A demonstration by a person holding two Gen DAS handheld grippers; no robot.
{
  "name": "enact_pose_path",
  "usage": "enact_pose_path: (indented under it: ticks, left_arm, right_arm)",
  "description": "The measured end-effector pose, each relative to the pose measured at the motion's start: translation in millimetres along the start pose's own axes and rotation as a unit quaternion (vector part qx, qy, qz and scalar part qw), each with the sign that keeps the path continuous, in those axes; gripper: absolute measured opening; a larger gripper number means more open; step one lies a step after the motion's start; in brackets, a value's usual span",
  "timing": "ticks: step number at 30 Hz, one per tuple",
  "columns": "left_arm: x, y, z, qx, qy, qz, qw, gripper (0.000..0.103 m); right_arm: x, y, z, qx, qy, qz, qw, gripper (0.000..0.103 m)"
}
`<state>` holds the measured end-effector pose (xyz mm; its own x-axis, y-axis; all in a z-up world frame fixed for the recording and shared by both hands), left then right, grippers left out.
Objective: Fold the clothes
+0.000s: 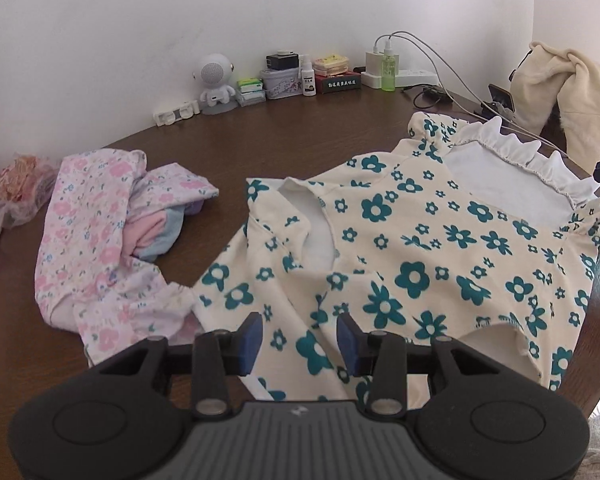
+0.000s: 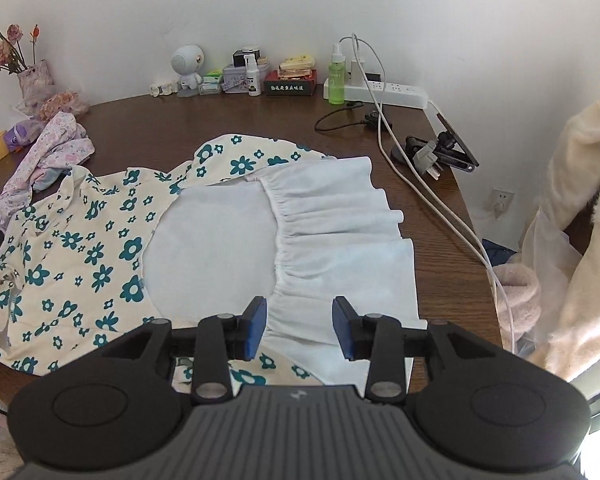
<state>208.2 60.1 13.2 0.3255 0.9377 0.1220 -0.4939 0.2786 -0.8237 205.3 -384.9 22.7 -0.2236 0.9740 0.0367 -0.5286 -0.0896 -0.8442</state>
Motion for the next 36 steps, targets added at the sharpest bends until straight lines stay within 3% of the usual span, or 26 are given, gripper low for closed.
enact_pose_path:
  ticks: [3,4,5,7,16,26,29,34,36]
  left_arm:
    - [-0.7,10.7,13.0,0.0,-0.004,0.026,0.9996,0.039]
    - [0.8,11.4,10.9,0.002,-0.008,0.022,0.9997,0.036]
    - [2.2,12.1,8.7,0.005,-0.012,0.018,0.9998,0.025]
    - [5.2,13.5,4.5,0.01,-0.02,0.009,0.9997,0.022]
    - [23.3,13.7,-17.1,0.024,-0.05,-0.022,0.9982,0.02]
    - [32.9,12.6,-25.7,0.012,-0.071,-0.032,0.9969,0.02]
    - [33.1,12.8,-18.8,0.008,-0.073,-0.012,0.9973,0.022]
    - [13.5,6.9,15.8,-0.035,-0.025,0.009,0.999,0.021]
    - [3.2,7.6,21.2,-0.033,0.008,0.022,0.9992,0.021]
  right_arm:
    - [-4.9,9.8,-38.0,0.022,0.004,0.017,1.0,0.037]
    - [-5.7,15.8,-47.7,0.026,0.004,0.02,0.999,0.037]
    - [-6.4,20.5,-53.5,0.029,0.004,0.02,0.999,0.037]
    - [-8.6,26.0,-60.8,0.029,0.002,0.022,0.999,0.036]
    - [12.9,46.1,-22.2,0.054,0.0,0.03,0.998,0.036]
    - [30.2,58.6,-0.6,0.026,0.007,0.017,0.999,0.036]
    - [28.2,56.9,-1.9,0.028,0.004,0.013,1.0,0.037]
    - [30.6,43.5,9.6,-0.006,-0.006,-0.011,1.0,0.037]
    - [42.2,36.7,15.2,-0.022,-0.027,-0.013,0.999,0.037]
Point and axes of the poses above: each gripper's, at about its wrist camera, not at the fingertips, and z roughly against the way its jaws point, x to its left, y to its underside, the point moved 4 cm from there along -z, roughly the way its jaws point, and after that the axes turned 15 degrees about -x, right-handed, at the moved point
